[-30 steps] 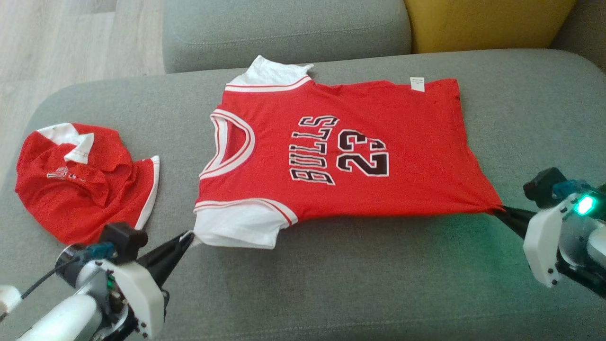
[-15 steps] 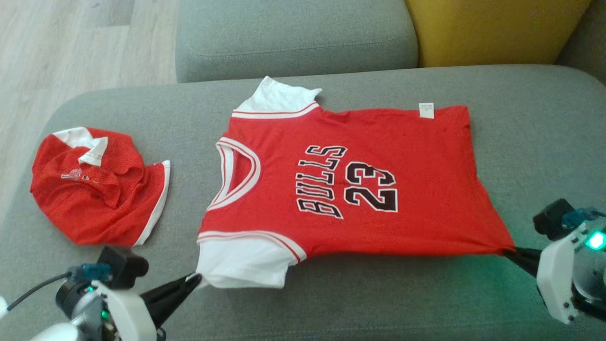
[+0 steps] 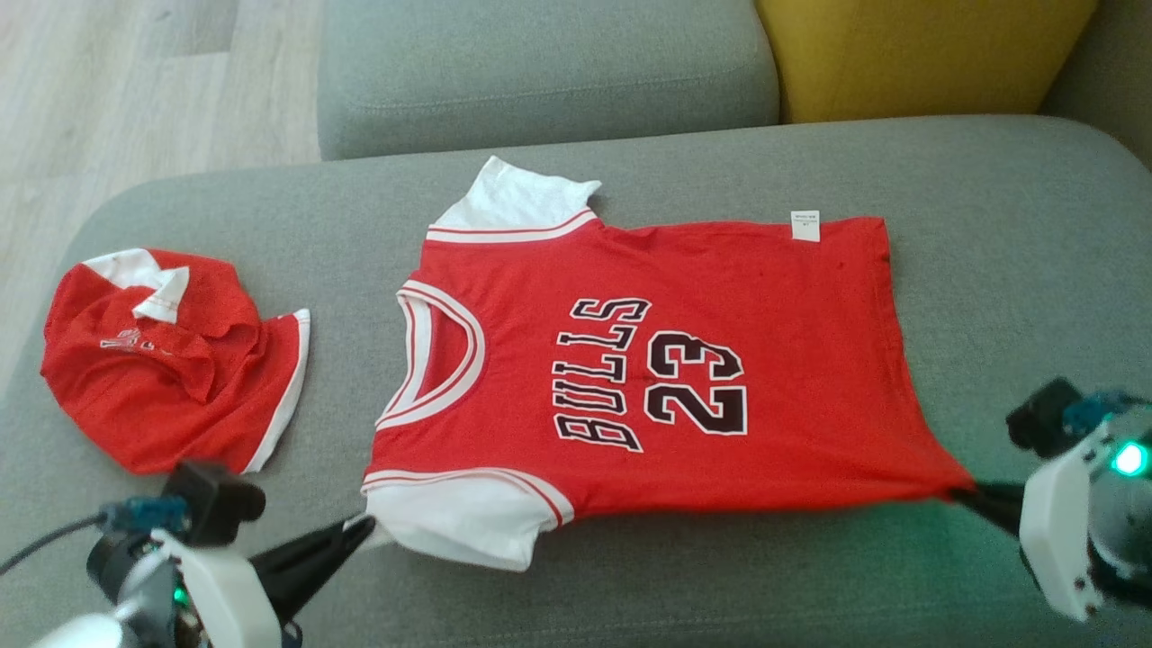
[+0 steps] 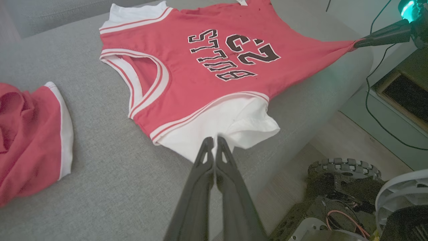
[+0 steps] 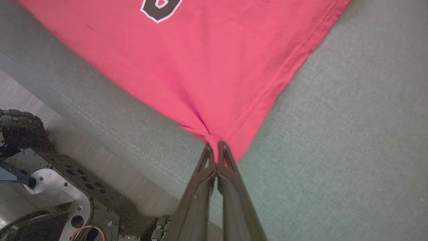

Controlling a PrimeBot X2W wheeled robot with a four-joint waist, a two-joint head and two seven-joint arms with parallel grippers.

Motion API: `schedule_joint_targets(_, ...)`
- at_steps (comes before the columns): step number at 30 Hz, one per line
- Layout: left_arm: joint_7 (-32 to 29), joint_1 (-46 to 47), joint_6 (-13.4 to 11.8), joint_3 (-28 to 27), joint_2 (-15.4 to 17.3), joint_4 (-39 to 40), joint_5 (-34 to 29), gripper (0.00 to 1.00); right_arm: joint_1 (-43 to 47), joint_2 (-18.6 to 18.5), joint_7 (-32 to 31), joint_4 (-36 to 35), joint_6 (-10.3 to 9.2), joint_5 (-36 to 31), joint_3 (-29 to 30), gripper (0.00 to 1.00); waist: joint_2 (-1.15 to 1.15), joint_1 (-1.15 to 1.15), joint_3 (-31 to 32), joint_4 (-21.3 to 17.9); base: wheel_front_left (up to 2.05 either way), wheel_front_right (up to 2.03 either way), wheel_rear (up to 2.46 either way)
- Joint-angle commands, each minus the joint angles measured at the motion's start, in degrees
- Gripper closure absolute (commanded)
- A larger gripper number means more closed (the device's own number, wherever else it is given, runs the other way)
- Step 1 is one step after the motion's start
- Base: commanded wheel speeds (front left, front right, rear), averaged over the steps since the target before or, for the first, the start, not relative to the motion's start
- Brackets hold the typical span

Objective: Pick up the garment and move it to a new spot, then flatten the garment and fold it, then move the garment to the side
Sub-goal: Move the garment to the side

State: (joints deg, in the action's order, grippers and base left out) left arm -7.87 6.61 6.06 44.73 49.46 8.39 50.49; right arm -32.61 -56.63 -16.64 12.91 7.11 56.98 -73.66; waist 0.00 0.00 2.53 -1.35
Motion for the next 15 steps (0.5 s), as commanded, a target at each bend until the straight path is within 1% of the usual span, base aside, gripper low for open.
schedule_joint_targets(1,0.78,4.86,-0.21,-3.84,1.99,1.45,-0.3,1.0,-2.14,-2.58,0.69,-0.76,0.37,0.32,1.6,1.0,0.0,0.0,-0.34,-0.2,0.0,0.0,0.0)
schedule_joint_targets(9,1.28,9.28,0.1,-5.73,1.11,0.09,0.19,1.0,-6.31,-0.77,0.77,-0.33,0.37,0.17,2.6,1.0,0.0,0.0,-1.46,-1.13,0.0,0.0,0.0)
schedule_joint_targets(15,1.93,14.35,0.36,-7.32,-1.07,-2.56,0.74,1.0,-8.95,1.39,0.04,1.08,0.37,-0.45,2.15,1.0,0.0,0.0,-2.56,-1.81,0.0,0.0,0.0)
